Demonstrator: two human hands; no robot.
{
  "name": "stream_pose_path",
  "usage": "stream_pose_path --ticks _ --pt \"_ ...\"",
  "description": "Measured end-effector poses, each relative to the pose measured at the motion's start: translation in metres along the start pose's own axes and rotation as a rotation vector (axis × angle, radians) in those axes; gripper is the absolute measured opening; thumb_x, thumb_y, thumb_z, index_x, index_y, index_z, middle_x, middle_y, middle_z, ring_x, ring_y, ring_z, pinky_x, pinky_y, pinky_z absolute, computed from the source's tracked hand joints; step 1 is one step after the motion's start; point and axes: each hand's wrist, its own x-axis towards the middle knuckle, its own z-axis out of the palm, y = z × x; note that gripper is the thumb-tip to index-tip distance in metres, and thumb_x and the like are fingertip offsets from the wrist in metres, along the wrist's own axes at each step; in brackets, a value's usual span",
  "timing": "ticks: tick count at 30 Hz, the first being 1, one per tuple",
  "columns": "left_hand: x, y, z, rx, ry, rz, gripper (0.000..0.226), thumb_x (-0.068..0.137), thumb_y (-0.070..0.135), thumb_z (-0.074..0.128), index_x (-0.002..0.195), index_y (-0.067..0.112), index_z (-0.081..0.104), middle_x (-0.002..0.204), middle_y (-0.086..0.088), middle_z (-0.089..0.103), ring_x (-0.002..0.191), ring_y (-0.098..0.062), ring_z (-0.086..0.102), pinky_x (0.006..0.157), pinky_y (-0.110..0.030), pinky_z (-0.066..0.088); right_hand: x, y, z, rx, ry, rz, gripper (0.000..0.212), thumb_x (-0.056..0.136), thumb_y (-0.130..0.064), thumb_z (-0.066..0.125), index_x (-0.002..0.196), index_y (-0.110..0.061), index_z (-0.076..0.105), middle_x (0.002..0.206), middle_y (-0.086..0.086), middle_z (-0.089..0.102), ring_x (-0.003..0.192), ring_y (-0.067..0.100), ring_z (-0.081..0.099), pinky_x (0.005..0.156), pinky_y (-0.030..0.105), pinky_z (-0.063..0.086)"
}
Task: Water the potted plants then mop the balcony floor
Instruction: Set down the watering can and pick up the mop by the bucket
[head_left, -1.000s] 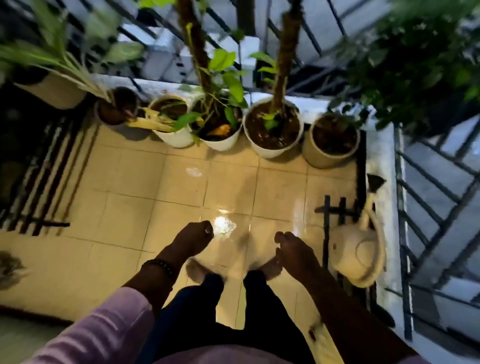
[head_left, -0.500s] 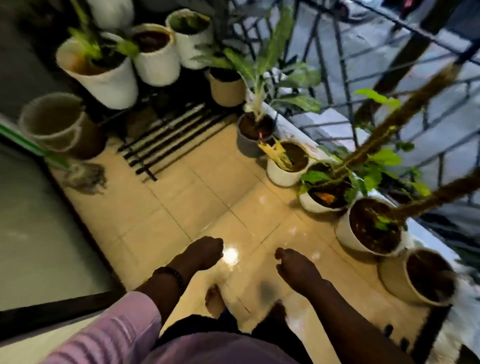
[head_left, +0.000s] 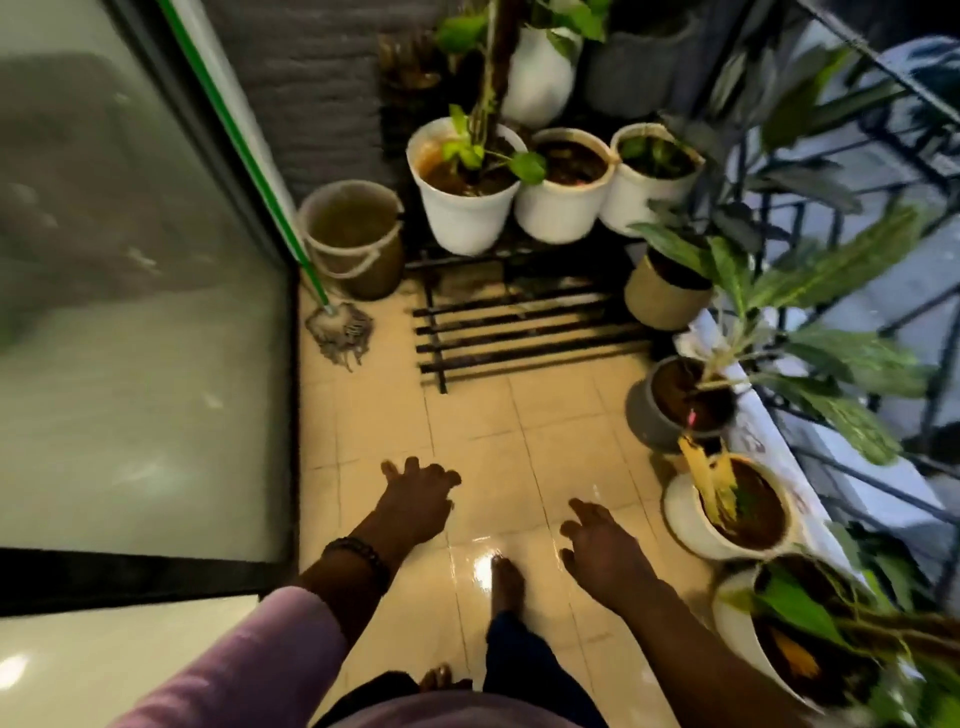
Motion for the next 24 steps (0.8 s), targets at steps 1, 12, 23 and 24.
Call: stream_pose_path --ticks 1,12,23,24 --pt "0.007 -0.006 -0.01 -0.092 -0.015 -0.029 0.052 0.104 0.036 0.042 0.154 0.025 0.032 0.152 -0.006 0.046 0.139 -0.032 0.04 0.114 -0.052 0.031 0.019 -0.002 -0.012 0.028 0.006 0.0 0.052 0.097 -0.035 0.041 0.145 -0.018 0.032 0.151 0.007 0.035 0.132 0.023 0.042 0.101 0.035 0.043" --pt "0.056 -0.092 -0.063 -0.204 0.023 -0.275 0.049 0.101 0.043 0.048 0.146 0.024 0.045 0.163 -0.006 0.028 0.144 -0.029 0.036 0.118 -0.048 0.03 0.186 -0.046 -0.097 -0.071 -0.059 -0.209 0.051 0.098 -0.039 0.041 0.144 -0.019 0.033 0.147 0.007 0.038 0.129 0.025 0.043 0.101 0.036 0.043" --pt "0.132 -0.263 -0.142 -0.346 0.024 -0.344 0.042 0.108 0.037 0.03 0.134 0.011 0.05 0.138 -0.009 0.054 0.127 -0.026 0.052 0.106 -0.037 0.04 0.336 -0.181 -0.183 -0.16 -0.049 -0.266 0.038 0.097 -0.037 0.043 0.132 -0.023 0.049 0.139 0.004 0.048 0.123 0.021 0.05 0.098 0.033 0.046" --pt "0.14 -0.28 -0.152 -0.322 0.058 -0.318 0.042 0.106 0.036 0.036 0.138 0.012 0.047 0.138 -0.01 0.054 0.126 -0.027 0.053 0.104 -0.038 0.043 0.349 -0.198 -0.194 -0.156 -0.049 -0.27 0.038 0.096 -0.035 0.044 0.131 -0.023 0.05 0.133 0.004 0.054 0.119 0.021 0.053 0.095 0.033 0.047"
